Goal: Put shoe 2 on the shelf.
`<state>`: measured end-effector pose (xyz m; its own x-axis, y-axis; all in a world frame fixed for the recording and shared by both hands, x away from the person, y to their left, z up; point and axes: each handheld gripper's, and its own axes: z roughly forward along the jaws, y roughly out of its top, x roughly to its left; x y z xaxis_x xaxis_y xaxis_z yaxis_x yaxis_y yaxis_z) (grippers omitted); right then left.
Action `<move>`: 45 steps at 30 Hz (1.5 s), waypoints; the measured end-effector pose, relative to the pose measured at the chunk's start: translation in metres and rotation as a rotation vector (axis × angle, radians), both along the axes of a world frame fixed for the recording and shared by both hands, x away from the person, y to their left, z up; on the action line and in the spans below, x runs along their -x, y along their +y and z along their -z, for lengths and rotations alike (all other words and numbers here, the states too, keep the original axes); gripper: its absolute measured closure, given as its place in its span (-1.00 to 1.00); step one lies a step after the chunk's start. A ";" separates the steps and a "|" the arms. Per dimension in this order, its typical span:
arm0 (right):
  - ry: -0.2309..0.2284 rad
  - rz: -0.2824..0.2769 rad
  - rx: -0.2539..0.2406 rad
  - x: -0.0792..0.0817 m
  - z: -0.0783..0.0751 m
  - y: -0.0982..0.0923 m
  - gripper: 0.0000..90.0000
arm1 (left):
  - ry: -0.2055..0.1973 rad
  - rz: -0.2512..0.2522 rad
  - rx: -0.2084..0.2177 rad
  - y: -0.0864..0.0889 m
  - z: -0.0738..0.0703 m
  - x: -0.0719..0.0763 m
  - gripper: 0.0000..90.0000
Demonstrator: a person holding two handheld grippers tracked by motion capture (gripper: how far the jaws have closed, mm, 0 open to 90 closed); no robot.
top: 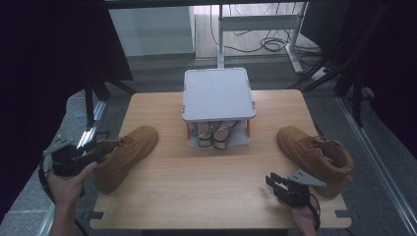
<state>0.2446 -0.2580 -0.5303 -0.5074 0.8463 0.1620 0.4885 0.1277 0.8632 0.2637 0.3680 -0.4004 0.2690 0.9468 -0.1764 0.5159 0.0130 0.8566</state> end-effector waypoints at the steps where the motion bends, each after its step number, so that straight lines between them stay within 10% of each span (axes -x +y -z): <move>1: 0.002 0.000 0.001 0.000 0.000 0.000 0.55 | 0.009 -0.011 -0.001 0.005 0.001 -0.002 -0.03; 23: 0.009 0.002 0.012 -0.001 0.004 0.002 0.51 | 0.186 0.001 -0.041 0.037 0.033 -0.036 0.04; 45: -0.038 0.014 0.036 0.000 -0.010 0.003 0.48 | 0.318 0.041 -0.033 0.042 0.036 -0.050 0.54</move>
<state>0.2446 -0.2550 -0.5200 -0.5007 0.8584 0.1118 0.4571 0.1525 0.8762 0.3138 0.4101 -0.4365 0.2430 0.9431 -0.2270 0.7573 -0.0383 0.6519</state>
